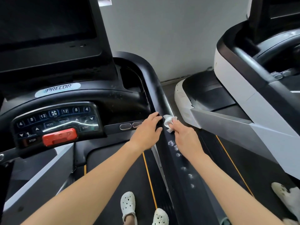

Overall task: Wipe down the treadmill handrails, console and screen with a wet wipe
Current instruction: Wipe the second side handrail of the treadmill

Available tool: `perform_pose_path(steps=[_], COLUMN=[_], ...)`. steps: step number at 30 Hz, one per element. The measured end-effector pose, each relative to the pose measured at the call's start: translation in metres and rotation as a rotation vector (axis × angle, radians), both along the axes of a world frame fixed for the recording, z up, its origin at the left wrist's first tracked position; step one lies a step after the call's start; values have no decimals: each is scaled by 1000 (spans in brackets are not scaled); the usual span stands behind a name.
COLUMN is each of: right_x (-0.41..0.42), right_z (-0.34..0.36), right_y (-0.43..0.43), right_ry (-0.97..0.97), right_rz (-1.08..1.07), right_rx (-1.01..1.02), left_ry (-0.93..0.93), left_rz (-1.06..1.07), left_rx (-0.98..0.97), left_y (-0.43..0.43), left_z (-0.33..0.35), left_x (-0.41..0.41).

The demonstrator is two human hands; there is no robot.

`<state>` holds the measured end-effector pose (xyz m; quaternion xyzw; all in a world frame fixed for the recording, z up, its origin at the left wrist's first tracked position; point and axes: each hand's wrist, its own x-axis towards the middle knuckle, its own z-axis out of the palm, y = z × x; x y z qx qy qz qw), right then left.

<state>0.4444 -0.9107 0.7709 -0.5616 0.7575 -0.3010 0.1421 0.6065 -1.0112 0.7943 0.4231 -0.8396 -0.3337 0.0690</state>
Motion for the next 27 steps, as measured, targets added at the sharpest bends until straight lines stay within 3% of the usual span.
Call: perform_pose_path(steps=[7,12,20,27], right_x=[-9,-10,-15,-2], right_z=[-2,-6,-1,-5], right_y=[-33,-1,-17,1], right_ry=[-7,-63,71,110], right_rz=[-62,-67,-27,-53], right_rx=[43,-19,124,115], left_ry=[-39,-47,-88,-70], left_rz=[1,13,10,0], left_rx=[39,68,41,24], left_y=[7,9,13,4], left_z=[2,5,12,3], left_x=[-2,-5,-10,-7])
